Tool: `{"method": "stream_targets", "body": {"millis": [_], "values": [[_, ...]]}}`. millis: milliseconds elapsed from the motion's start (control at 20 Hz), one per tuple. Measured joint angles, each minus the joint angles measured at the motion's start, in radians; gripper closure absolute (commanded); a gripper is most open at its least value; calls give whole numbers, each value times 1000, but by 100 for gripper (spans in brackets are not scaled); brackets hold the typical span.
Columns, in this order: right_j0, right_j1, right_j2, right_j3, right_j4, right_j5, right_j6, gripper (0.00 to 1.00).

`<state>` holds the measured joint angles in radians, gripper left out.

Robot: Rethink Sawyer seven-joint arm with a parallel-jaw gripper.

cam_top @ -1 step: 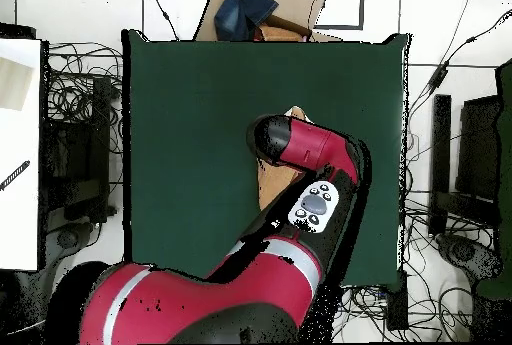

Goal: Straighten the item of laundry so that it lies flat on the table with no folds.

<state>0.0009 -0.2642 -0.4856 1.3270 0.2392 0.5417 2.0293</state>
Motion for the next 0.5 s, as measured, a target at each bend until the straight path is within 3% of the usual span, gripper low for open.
{"method": "stream_targets", "body": {"millis": [500], "values": [[0,-17,0,-23,0,27,0,0]]}}
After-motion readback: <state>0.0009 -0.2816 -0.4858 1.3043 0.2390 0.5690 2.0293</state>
